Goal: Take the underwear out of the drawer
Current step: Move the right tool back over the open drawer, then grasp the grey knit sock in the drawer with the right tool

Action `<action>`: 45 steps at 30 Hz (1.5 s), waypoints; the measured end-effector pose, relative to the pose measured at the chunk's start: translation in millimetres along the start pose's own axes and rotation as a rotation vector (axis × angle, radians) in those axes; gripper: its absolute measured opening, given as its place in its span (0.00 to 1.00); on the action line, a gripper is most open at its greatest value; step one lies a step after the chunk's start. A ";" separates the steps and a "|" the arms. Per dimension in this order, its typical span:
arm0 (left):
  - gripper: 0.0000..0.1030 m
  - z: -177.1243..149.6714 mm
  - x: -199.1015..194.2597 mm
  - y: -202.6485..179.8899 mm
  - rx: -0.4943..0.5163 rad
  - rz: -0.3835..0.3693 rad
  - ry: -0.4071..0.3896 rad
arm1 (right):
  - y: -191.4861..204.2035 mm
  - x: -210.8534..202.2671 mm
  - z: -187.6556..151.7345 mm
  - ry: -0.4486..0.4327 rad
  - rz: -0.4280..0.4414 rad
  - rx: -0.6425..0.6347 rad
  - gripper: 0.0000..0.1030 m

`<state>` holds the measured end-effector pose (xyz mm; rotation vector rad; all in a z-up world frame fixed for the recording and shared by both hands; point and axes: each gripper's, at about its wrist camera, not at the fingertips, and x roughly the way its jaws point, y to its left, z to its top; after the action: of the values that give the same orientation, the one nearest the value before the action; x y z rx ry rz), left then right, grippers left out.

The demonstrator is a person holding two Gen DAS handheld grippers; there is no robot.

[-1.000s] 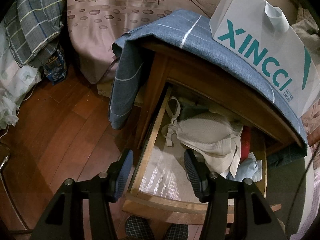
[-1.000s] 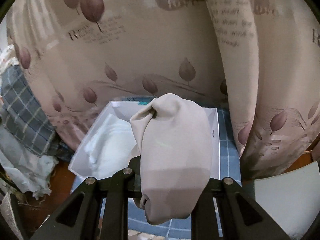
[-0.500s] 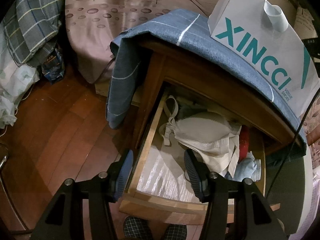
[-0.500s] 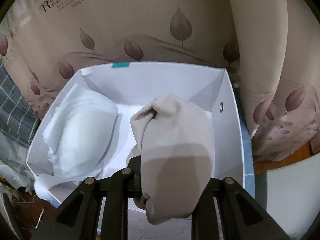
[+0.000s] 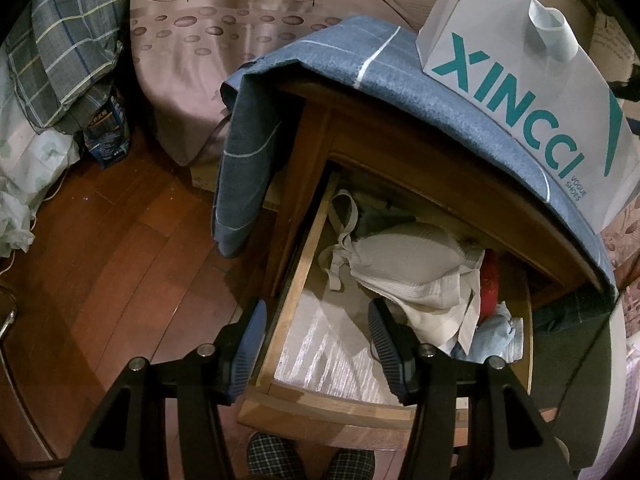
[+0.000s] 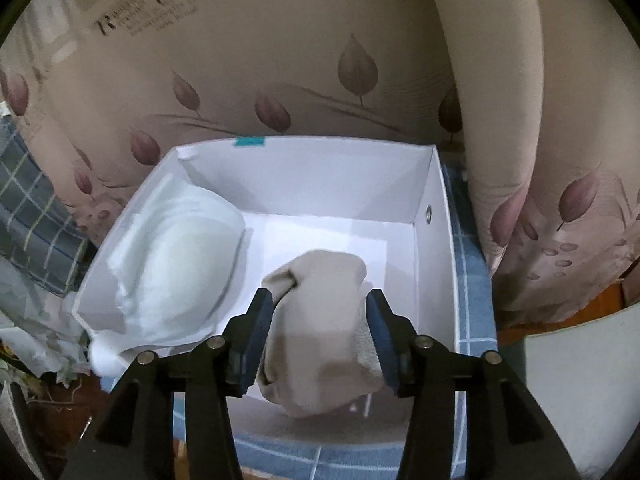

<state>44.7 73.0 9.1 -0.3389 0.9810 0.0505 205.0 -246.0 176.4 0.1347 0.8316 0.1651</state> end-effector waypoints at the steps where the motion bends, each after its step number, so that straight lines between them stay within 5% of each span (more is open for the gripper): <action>1: 0.53 -0.1 0.0 -0.2 0.001 0.001 0.000 | 0.5 -6.2 -0.6 -0.004 0.005 -0.004 0.46; 8: 0.53 -0.1 -0.1 0.1 0.003 0.007 0.003 | 3.1 -53.1 -29.5 -0.006 0.062 -0.054 0.48; 16: 0.53 0.5 0.3 -0.3 0.007 0.010 0.007 | -5.5 -68.7 -109.2 0.100 0.086 -0.107 0.48; 24: 0.53 -1.6 -0.4 -0.9 0.004 0.010 0.006 | -15.7 0.2 -198.7 0.336 0.080 -0.072 0.48; 31: 0.53 -1.5 0.1 -0.8 0.000 0.005 0.007 | -15.3 69.6 -244.9 0.450 0.028 -0.008 0.46; 45: 0.53 0.0 -3.3 3.9 -0.007 -0.015 0.007 | -24.3 132.5 -257.1 0.429 -0.089 0.204 0.48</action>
<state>42.1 77.1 10.8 -0.3532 0.9850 0.0397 103.8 -229.6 -95.2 0.2593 1.2805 0.0232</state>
